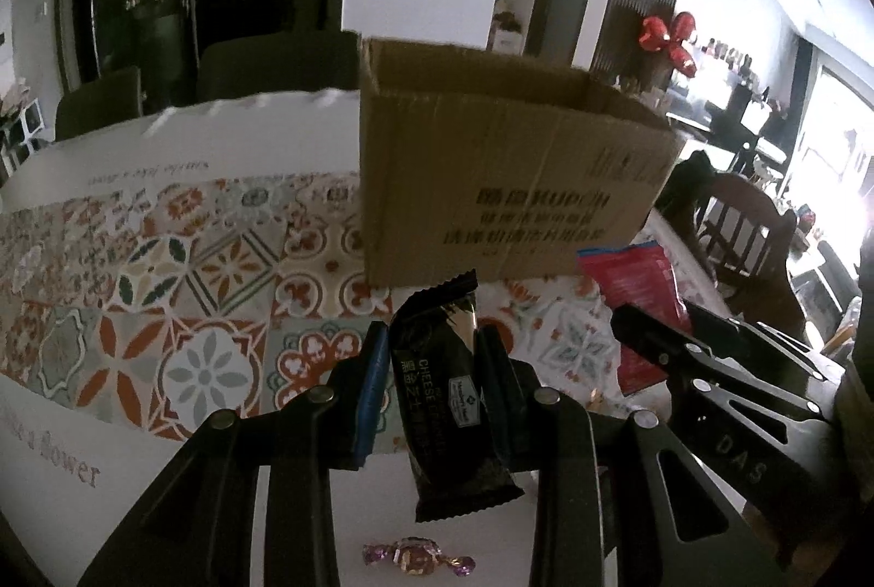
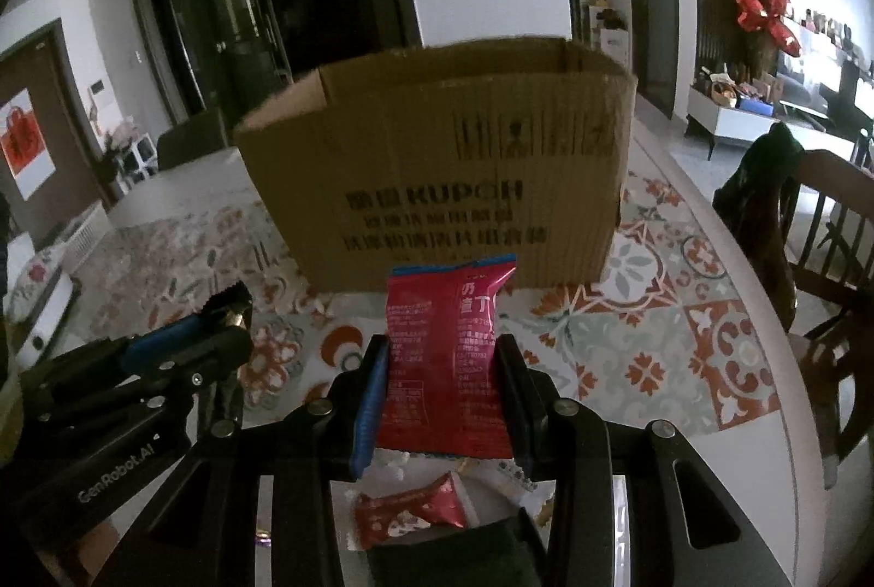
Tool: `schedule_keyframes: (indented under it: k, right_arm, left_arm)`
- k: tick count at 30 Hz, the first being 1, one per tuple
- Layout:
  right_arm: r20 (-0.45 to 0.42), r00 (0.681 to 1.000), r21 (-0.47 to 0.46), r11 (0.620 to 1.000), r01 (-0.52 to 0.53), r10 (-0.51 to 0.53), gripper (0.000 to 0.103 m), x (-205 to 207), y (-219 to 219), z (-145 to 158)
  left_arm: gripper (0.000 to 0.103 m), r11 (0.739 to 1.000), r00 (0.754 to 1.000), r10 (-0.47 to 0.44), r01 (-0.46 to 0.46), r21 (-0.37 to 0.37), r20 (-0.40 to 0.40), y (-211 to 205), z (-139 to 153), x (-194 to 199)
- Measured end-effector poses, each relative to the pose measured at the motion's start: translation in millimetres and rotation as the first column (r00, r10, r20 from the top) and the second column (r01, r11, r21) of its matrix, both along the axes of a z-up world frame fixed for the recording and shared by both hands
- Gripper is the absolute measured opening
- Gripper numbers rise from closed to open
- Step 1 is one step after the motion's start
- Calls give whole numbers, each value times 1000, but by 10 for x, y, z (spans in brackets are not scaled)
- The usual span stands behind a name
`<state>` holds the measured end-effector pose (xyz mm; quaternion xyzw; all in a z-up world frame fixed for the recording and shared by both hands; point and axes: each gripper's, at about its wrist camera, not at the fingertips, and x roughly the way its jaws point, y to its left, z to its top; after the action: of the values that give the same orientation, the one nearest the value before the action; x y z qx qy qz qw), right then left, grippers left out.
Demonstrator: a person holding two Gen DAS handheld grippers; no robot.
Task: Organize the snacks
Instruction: 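Lift the black bar and red packet over the cardboard box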
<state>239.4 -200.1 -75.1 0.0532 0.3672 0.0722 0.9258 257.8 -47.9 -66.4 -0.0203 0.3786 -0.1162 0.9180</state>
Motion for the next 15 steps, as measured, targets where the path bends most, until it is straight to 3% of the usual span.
schedule_keyframes:
  k: [15]
  right_arm:
    - [130,992,22,1000,-3,0,40,-42,-47,512]
  left_arm:
    - [32,999,987,-39,42,-16,156,-50,616,2]
